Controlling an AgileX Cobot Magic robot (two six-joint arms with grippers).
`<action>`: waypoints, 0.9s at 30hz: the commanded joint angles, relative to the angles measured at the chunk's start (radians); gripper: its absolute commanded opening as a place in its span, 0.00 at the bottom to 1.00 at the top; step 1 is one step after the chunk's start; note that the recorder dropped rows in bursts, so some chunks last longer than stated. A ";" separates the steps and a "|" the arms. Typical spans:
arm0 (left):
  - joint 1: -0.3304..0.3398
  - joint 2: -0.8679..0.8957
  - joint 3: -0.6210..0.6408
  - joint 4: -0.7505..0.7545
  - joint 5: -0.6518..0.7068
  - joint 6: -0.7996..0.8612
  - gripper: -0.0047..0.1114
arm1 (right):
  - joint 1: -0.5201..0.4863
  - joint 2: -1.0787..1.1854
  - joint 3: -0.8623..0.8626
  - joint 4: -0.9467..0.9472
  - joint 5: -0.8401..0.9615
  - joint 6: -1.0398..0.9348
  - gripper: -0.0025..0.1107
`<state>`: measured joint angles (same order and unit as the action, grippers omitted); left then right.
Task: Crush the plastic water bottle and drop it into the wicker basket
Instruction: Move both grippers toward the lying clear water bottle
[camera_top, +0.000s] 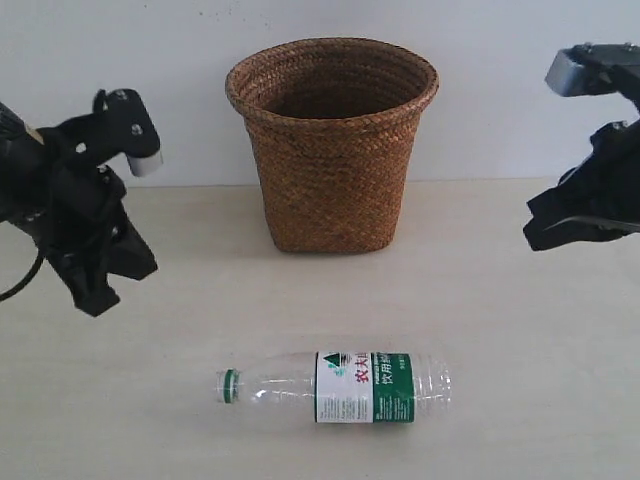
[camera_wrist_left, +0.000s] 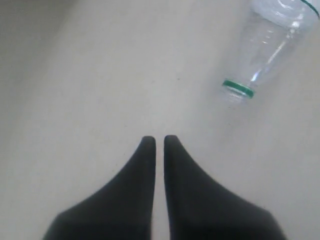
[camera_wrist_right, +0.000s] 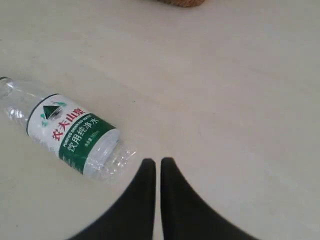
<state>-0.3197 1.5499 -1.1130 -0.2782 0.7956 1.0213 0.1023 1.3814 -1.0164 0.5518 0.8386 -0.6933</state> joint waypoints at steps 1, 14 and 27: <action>-0.007 0.056 -0.006 -0.098 0.071 0.331 0.07 | 0.021 0.077 -0.026 0.025 0.035 -0.034 0.02; -0.007 0.249 0.002 -0.360 0.113 0.690 0.69 | 0.246 0.257 -0.064 -0.005 -0.029 -0.015 0.02; -0.061 0.404 0.002 -0.414 -0.053 0.740 0.69 | 0.256 0.321 -0.064 -0.005 -0.075 -0.017 0.02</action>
<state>-0.3553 1.9373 -1.1135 -0.6741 0.7980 1.7629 0.3571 1.6996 -1.0746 0.5534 0.7720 -0.7052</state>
